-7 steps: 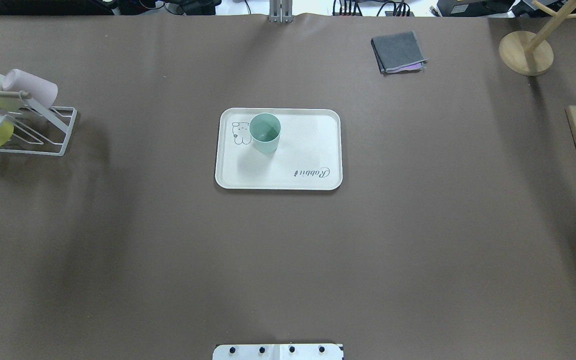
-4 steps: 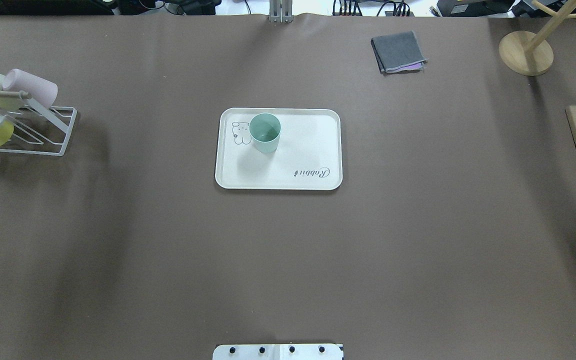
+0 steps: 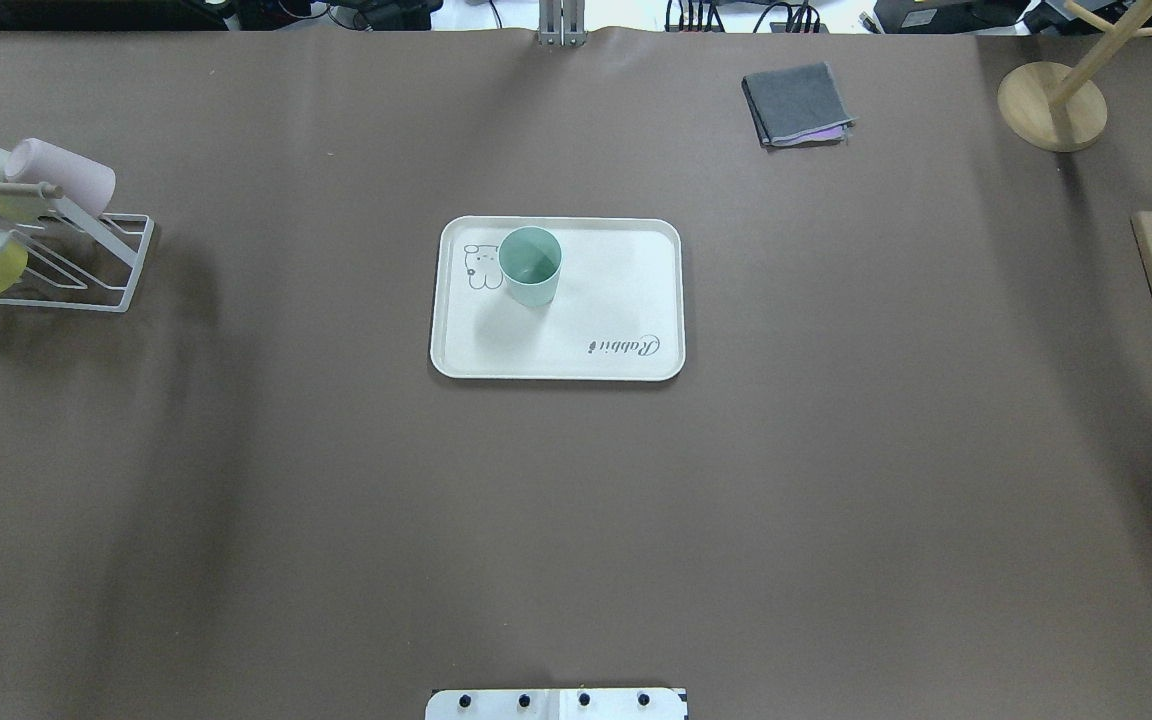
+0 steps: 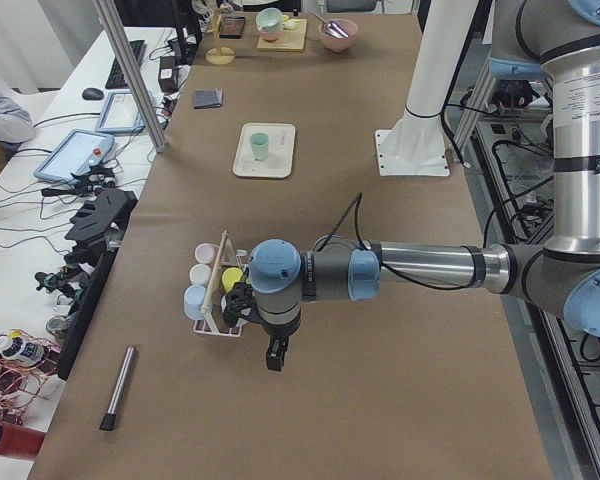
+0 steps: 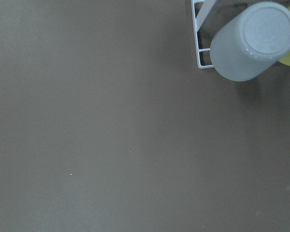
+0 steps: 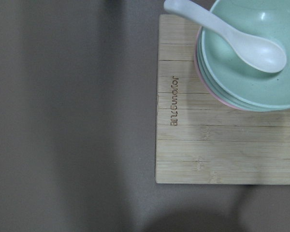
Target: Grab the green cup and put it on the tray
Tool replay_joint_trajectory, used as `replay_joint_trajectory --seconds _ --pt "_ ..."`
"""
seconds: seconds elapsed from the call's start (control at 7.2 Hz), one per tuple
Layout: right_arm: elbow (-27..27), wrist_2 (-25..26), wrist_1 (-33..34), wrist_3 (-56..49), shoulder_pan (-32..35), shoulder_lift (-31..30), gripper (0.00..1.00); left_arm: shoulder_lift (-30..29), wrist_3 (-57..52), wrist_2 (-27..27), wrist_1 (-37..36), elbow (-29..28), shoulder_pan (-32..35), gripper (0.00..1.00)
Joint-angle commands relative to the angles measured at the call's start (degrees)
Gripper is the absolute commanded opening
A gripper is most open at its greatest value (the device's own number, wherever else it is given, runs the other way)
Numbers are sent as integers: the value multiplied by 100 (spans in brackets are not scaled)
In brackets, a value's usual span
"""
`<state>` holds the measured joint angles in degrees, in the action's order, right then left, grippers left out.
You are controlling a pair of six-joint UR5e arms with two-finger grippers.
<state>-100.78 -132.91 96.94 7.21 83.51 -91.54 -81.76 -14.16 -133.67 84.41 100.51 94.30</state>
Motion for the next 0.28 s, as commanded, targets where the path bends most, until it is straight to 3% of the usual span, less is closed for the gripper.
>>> replay_joint_trajectory --seconds 0.0,0.14 --pt "-3 2 0 9 -2 5 100 11 18 -1 -21 65 27 97" --pt "-29 2 9 0 7 5 100 11 36 8 -48 161 27 97"
